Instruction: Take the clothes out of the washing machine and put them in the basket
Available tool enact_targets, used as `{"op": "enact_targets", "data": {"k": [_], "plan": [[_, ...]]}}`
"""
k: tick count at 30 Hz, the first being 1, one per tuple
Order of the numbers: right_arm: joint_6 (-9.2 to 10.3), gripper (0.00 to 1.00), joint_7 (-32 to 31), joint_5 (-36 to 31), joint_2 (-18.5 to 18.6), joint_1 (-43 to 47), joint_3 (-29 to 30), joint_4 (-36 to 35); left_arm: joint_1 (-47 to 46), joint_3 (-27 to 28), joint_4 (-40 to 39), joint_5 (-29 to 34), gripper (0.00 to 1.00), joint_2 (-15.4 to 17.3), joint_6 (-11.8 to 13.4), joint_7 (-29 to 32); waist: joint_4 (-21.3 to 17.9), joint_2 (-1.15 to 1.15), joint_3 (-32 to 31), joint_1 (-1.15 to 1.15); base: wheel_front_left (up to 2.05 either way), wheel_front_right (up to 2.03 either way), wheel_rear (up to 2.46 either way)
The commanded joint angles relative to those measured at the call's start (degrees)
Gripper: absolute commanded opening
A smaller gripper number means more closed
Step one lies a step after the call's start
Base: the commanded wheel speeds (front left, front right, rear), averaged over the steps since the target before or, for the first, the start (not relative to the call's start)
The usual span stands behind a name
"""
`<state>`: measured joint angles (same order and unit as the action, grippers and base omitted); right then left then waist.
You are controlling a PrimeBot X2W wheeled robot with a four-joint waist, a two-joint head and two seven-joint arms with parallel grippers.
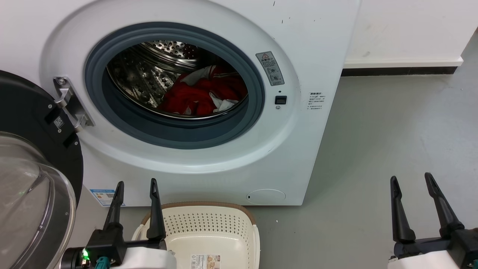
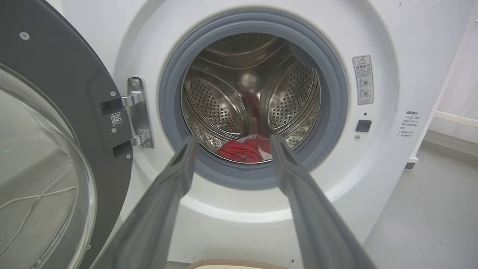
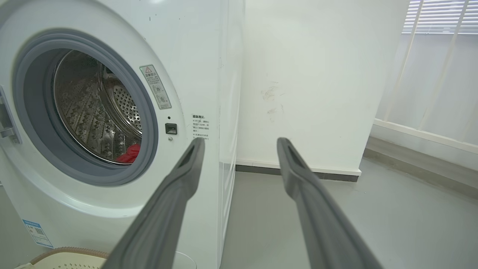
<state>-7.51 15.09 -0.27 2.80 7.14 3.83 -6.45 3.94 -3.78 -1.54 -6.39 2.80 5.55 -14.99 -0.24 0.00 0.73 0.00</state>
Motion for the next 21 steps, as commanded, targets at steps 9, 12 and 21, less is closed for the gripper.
{"op": "enact_targets", "data": {"k": [9, 12, 21], "plan": [[0.04, 1.00, 0.1, 0.9, 0.1, 0.8, 0.5, 0.6, 0.7, 0.3, 0.0, -0.4, 1.00, 0.1, -0.2, -0.2, 0.1, 0.00, 0.1, 0.00, 0.00, 0.00, 0.00], [0.04, 1.00, 0.1, 1.3, 0.1, 0.9, 0.6, 0.7, 0.7, 0.4, 0.1, -0.4, 1.00, 0.1, -0.3, -0.2, 0.1, 0.00, 0.1, 0.00, 0.00, 0.00, 0.00], [0.04, 1.00, 0.1, 1.6, 0.1, 0.9, 0.4, 1.1, 0.8, 0.5, 0.3, -0.1, 1.00, 0.1, -0.1, -0.2, 0.0, 0.00, 0.1, 0.00, 0.00, 0.00, 0.00]]}}
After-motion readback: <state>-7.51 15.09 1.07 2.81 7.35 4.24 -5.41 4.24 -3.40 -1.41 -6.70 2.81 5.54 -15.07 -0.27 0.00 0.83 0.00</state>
